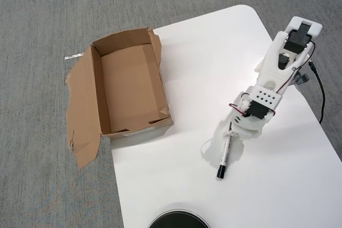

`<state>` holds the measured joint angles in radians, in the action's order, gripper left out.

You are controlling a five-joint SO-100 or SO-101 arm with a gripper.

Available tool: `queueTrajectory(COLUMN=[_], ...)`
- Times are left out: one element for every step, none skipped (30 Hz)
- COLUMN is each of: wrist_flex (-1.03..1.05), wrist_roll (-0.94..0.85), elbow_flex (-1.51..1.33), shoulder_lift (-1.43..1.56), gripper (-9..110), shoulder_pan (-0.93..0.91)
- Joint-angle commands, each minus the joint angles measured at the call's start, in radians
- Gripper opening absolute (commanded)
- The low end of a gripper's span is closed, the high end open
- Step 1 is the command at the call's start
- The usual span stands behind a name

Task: Grasp a pen and put it in the box.

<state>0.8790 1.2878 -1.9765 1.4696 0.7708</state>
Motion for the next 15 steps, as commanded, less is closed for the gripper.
queueTrajectory(wrist_flex=[-0.009, -0.009, -0.009, -0.009, -0.009, -0.009, -0.009, -0.009, -0.009, -0.009, -0.009, -0.009, -0.009, -0.009, -0.009], wrist_roll=[0.002, 0.002, 0.002, 0.002, 0.002, 0.002, 0.002, 0.002, 0.002, 0.002, 0.002, 0.002, 0.002, 0.002, 0.002], elbow_flex=[0.025, 0.025, 0.025, 0.027, 0.027, 0.027, 0.027, 0.027, 0.027, 0.027, 0.027, 0.027, 0.027, 0.027, 0.027], shoulder_lift=[-0.003, -0.008, -0.017, -0.023, -0.025, -0.025, -0.025, -0.025, -0.025, -0.025, -0.025, -0.025, -0.025, -0.025, -0.025], gripper=[20, 20, 20, 20, 20, 20, 20, 20, 20, 20, 20, 20, 20, 20, 20], shoulder_pan=[-0.031, -0.033, -0.033, -0.033, -0.033, -0.033, -0.033, -0.033, -0.033, -0.033, -0.033, -0.033, -0.033, -0.033, -0.033])
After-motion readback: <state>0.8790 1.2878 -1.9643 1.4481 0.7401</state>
